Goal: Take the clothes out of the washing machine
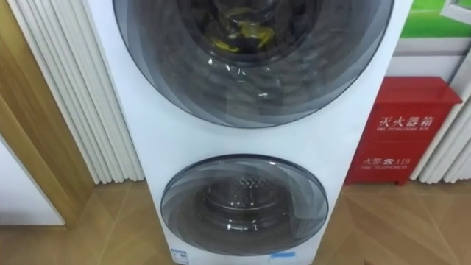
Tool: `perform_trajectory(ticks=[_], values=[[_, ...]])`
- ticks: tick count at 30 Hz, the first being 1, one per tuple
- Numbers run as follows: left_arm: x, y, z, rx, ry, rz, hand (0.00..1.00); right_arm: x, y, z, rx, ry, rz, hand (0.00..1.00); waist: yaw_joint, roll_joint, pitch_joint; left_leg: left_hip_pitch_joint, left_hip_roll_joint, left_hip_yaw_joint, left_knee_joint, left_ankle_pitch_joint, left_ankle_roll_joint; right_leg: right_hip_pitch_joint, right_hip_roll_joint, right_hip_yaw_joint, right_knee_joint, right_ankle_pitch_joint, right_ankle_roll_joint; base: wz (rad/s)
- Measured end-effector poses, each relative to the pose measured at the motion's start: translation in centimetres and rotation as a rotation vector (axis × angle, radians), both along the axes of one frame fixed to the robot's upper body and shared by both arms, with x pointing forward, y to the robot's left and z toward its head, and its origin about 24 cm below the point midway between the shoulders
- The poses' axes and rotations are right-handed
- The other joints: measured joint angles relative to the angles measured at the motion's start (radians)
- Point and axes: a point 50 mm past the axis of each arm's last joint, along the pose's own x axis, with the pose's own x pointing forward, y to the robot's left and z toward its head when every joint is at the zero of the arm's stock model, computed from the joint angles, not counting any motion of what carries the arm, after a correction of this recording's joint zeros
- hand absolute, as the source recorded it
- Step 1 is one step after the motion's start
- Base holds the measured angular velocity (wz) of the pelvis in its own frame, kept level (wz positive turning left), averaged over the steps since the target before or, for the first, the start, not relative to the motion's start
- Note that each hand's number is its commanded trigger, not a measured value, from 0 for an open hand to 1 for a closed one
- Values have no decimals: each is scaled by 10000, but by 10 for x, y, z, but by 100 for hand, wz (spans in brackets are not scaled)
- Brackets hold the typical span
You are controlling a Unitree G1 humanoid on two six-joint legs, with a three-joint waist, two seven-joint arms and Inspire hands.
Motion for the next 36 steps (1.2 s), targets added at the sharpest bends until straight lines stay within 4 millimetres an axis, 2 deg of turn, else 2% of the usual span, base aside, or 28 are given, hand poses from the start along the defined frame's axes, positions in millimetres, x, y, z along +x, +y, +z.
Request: perform_trajectory(ticks=[2,5,7,11,15,16,17,18,19,20,21,22,23,24,25,26,28,32,36], values=[[3,1,1,40,-99,-16,0,26,3,30,-366,-1370,225,0,-26,-113,-9,-127,11,-30,1,1,0,-82,19,3,15,6,-4,0],[6,1,1,22,-157,-18,0,50,4,59,-1013,-2519,515,0,-5,-157,-42,-73,16,-45,-19,1,0,-27,29,33,18,37,-2,0],[10,1,1,-8,-267,-19,0,59,4,74,-1249,-3051,526,0,19,-155,-80,-59,10,-43,-31,1,0,-7,20,44,19,38,-1,2],[19,1,2,-48,-473,-47,0,78,13,102,-1362,-4198,653,0,21,-126,-90,-58,10,-251,-35,1,1,-21,44,83,10,38,-1,0],[21,1,3,-62,-493,14,0,89,21,129,-1343,-5244,826,0,69,-81,-147,-116,48,-347,-71,2,2,-177,94,157,55,39,-2,-4],[21,1,3,-27,-408,48,0,93,24,138,-1209,-5598,879,0,63,-32,-168,-88,102,-562,-85,12,9,-306,135,116,330,38,-3,-13],[23,1,3,-31,-424,50,0,96,25,144,-1089,-5825,880,0,78,141,-105,155,364,-1289,-252,88,102,-872,238,-27,1521,-23,-24,-20],[23,2,3,-15,-437,46,0,98,26,146,-1015,-5916,900,0,148,281,-56,260,604,-1795,-313,90,99,-1327,415,-54,2056,-228,-180,-54],[22,13,6,247,-483,122,0,100,33,149,-848,-5996,1042,0,245,223,-94,223,874,-2329,-317,76,79,-2090,888,500,1103,-50,-602,-63],[18,22,8,515,-267,172,0,103,38,154,-919,-6176,1234,0,224,72,-3,126,909,-2125,-235,-184,-334,-2575,831,149,282,1760,-918,-37],[16,22,7,548,-102,142,0,102,35,154,-1018,-6125,1105,0,-1,128,-54,152,1093,-2023,-188,-320,-506,-2556,904,-55,508,1850,-795,18],[20,19,6,509,-114,54,0,102,28,157,-1258,-6184,698,0,-119,79,-38,115,1090,-1534,-169,-277,-556,-2461,825,-279,583,1834,-797,40],[23,15,6,423,-174,-82,0,105,24,167,-1407,-6465,495,0,-107,73,-29,49,1029,-980,-212,-203,-507,-2358,784,-239,483,1820,-775,22],[25,15,6,411,-245,-94,0,107,24,172,-1416,-6647,433,0,-93,74,-36,35,1016,-808,-234,-207,-488,-2354,784,-230,471,1795,-744,11],[30,15,7,442,-329,-110,0,111,25,181,-1415,-6978,444,0,-99,36,-28,18,906,-797,-259,-218,-441,-2367,771,-232,460,1748,-695,17],[34,15,8,479,-362,-101,0,114,26,187,-1420,-7157,474,0,-74,-34,-58,-68,840,-795,-264,-258,-330,-2370,737,-234,389,1721,-670,21],[38,13,8,458,-369,-165,0,115,26,190,-1329,-7259,386,0,54,-137,-121,-135,707,-783,-190,-233,-270,-2344,703,-202,292,1731,-637,13],[25,14,6,426,65,-330,0,115,24,188,-1266,-7143,209,0,52,-106,-119,-130,535,-727,-169,-190,-132,-2241,531,-154,328,1667,-420,11],[25,13,6,353,87,-281,0,115,24,188,-1272,-7108,177,0,140,-34,-156,-130,513,-726,-144,-179,-119,-2236,512,-147,354,1681,-391,0]])
